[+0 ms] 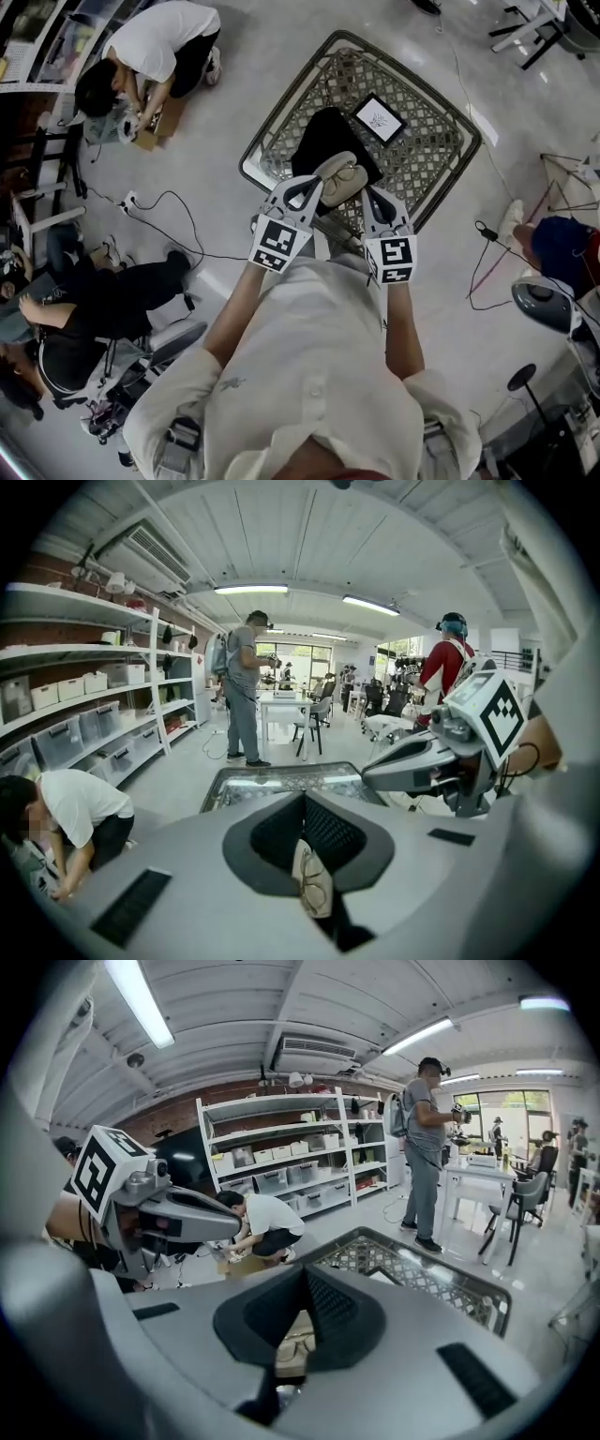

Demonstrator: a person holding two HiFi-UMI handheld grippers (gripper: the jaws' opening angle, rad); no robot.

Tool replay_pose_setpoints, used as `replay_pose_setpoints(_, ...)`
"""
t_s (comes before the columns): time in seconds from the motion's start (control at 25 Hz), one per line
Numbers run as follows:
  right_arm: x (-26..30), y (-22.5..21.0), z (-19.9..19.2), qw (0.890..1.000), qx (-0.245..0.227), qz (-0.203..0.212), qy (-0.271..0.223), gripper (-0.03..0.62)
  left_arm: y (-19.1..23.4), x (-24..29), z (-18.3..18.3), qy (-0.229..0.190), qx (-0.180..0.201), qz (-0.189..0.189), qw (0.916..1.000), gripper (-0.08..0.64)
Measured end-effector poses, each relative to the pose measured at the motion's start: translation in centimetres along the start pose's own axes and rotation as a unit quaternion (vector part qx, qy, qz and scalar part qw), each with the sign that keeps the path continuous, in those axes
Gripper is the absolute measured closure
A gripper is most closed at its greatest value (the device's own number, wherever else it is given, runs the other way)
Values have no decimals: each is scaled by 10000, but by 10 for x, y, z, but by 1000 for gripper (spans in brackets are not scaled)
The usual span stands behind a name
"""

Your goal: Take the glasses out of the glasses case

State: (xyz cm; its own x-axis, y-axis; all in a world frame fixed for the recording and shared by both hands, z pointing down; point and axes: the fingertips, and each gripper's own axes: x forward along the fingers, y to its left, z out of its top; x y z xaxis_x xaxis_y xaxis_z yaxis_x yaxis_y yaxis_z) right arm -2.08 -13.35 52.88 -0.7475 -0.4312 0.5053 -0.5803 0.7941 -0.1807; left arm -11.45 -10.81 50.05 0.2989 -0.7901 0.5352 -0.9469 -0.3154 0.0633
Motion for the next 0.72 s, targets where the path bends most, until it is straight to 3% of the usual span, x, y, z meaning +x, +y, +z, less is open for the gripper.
replay_pose_setpoints(0.24,9,-1,-22,9974,392,-565,220,586,1,22,-21,290,206,-675,9971,548)
replay_pose_setpoints(0.72,35,10,-60,9894,904,-982,576,586,3,57,-69,926,482,-1477,9835,546)
